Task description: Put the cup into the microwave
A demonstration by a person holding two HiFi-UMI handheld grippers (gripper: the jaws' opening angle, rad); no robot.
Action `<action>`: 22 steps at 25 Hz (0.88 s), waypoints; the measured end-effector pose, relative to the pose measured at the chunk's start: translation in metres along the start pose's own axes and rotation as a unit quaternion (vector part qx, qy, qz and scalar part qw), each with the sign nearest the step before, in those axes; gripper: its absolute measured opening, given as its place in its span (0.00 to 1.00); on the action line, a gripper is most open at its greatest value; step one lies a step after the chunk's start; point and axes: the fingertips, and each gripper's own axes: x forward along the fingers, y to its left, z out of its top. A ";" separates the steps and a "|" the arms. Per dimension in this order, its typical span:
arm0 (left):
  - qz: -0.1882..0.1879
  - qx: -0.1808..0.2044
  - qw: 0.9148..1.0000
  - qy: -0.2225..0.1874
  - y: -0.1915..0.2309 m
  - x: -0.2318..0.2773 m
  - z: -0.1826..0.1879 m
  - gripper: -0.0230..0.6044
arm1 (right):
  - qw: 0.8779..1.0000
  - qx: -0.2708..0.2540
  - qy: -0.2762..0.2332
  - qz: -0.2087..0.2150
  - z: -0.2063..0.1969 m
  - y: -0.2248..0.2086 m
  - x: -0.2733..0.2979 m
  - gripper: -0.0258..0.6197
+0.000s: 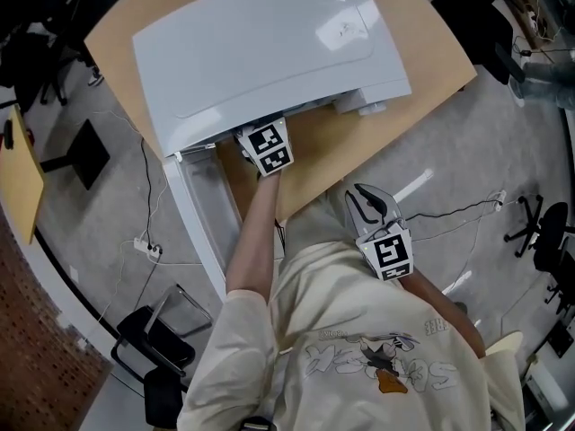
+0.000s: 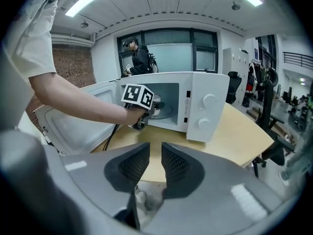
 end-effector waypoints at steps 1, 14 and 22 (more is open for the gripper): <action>-0.002 0.001 1.000 -0.001 -0.001 0.002 0.001 0.67 | 1.000 0.000 0.000 0.000 -0.001 0.001 -0.001 0.17; -0.010 -0.011 1.000 0.025 -0.003 -0.043 -0.013 0.74 | 0.999 -0.010 -0.026 0.017 0.014 0.001 0.001 0.18; -0.001 -0.013 1.000 -0.009 -0.023 -0.163 0.016 0.21 | 0.997 -0.007 -0.069 0.031 0.047 -0.013 0.017 0.06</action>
